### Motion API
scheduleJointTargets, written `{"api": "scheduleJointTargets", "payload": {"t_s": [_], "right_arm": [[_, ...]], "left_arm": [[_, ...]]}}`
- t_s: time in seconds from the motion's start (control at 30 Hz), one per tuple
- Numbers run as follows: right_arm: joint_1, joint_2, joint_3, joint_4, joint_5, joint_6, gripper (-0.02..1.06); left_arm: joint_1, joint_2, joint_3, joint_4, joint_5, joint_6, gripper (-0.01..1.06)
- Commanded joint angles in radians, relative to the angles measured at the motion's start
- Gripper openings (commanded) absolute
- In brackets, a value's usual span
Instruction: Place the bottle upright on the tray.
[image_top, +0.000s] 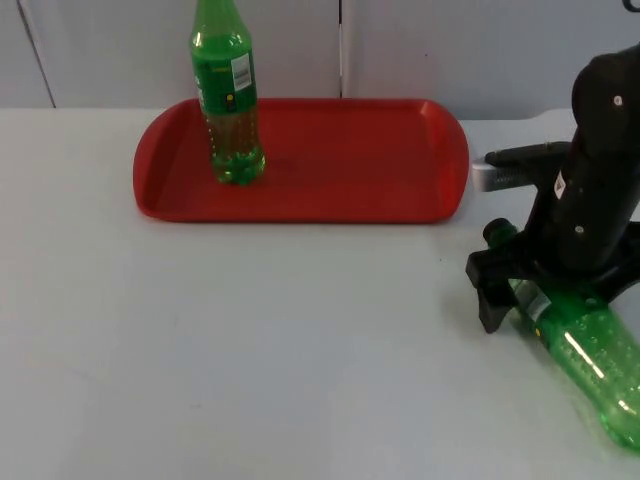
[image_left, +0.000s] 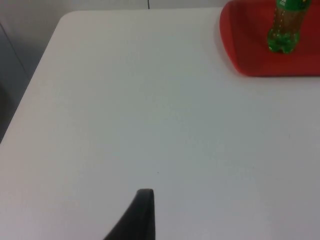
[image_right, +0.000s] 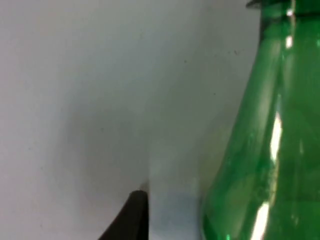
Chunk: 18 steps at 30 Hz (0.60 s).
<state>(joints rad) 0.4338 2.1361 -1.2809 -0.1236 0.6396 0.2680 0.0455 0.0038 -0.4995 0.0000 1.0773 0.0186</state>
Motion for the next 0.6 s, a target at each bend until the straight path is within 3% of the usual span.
{"api": "scheduleJointTargets", "payload": {"t_s": [0.0, 0.07, 0.17, 0.2, 0.23, 0.3, 0.33, 0.37, 0.4, 0.57], "right_arm": [[0.005, 0.0, -0.004, -0.005, -0.003, 0.002, 0.94], [0.005, 0.0, -0.004, -0.005, -0.001, 0.002, 0.9], [0.005, 0.0, -0.004, -0.005, 0.014, 0.009, 0.69], [0.005, 0.0, -0.004, -0.005, 0.014, 0.009, 0.69], [0.005, 0.0, -0.004, -0.007, 0.02, 0.012, 0.5], [0.005, 0.0, -0.004, -0.02, 0.027, 0.012, 0.22], [0.005, 0.0, -0.004, -0.02, 0.027, 0.012, 0.22], [0.005, -0.001, -0.004, -0.034, 0.031, 0.012, 0.07], [0.005, -0.001, -0.004, -0.036, 0.034, 0.012, 0.0], [0.005, -0.001, -0.009, -0.036, 0.062, -0.006, 0.0]], "left_arm": [[0.003, -0.004, 0.005, -0.006, 0.0, 0.003, 1.05], [0.003, -0.004, 0.005, -0.006, 0.0, 0.003, 1.05], [0.003, -0.004, 0.005, -0.006, 0.0, 0.003, 1.05], [0.003, -0.004, 0.005, -0.006, 0.0, 0.003, 1.05], [0.003, -0.004, 0.005, -0.006, 0.0, 0.003, 1.05], [0.003, -0.004, 0.005, -0.006, 0.0, 0.003, 1.05], [0.003, -0.004, 0.005, -0.006, 0.0, 0.003, 1.05], [0.003, -0.004, 0.005, -0.006, 0.0, 0.003, 1.05], [0.003, -0.004, 0.005, -0.006, 0.0, 0.003, 1.05], [0.003, -0.004, 0.005, -0.006, 0.0, 0.003, 1.05]]}}
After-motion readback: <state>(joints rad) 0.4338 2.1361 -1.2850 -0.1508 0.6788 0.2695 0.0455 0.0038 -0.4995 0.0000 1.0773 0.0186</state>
